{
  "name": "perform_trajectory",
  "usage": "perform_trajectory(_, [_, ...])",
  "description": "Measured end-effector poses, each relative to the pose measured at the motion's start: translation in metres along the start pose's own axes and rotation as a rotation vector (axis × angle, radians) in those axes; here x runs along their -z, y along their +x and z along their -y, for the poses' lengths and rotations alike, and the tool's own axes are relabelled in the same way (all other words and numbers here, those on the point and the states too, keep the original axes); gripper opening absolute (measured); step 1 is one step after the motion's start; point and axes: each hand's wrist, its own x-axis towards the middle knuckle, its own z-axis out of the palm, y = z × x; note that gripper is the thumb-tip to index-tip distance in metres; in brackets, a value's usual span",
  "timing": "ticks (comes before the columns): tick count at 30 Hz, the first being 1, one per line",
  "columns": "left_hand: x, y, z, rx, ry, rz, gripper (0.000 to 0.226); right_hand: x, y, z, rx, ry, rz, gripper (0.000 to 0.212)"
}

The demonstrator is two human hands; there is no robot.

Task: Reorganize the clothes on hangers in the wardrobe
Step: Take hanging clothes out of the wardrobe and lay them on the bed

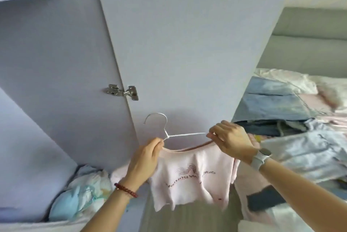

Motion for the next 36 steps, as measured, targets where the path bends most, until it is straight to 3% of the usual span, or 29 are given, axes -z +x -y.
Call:
perform_trajectory(6, [-0.047, -0.011, -0.055, -0.137, -0.268, 0.087, 0.02, 0.024, -0.093, -0.047, -0.34, -0.052, -0.083, 0.052])
perform_trajectory(14, [-0.108, 0.008, -0.099, -0.163, -0.234, 0.175, 0.017, 0.047, -0.174, -0.073, -0.441, -0.045, -0.114, 0.057])
perform_trajectory(21, [-0.192, 0.036, -0.168, -0.22, -0.29, 0.329, 0.01, 0.064, -0.243, -0.125, -0.656, -0.116, -0.18, 0.027])
perform_trajectory(30, [-0.371, 0.046, -0.295, -0.343, -0.234, 0.695, 0.006, 0.093, -0.369, -0.195, -1.159, 0.014, -0.05, 0.021])
perform_trajectory(36, [-0.449, 0.026, -0.338, -0.484, -0.111, 0.961, 0.013, 0.087, -0.43, -0.19, -1.496, 0.117, 0.015, 0.022])
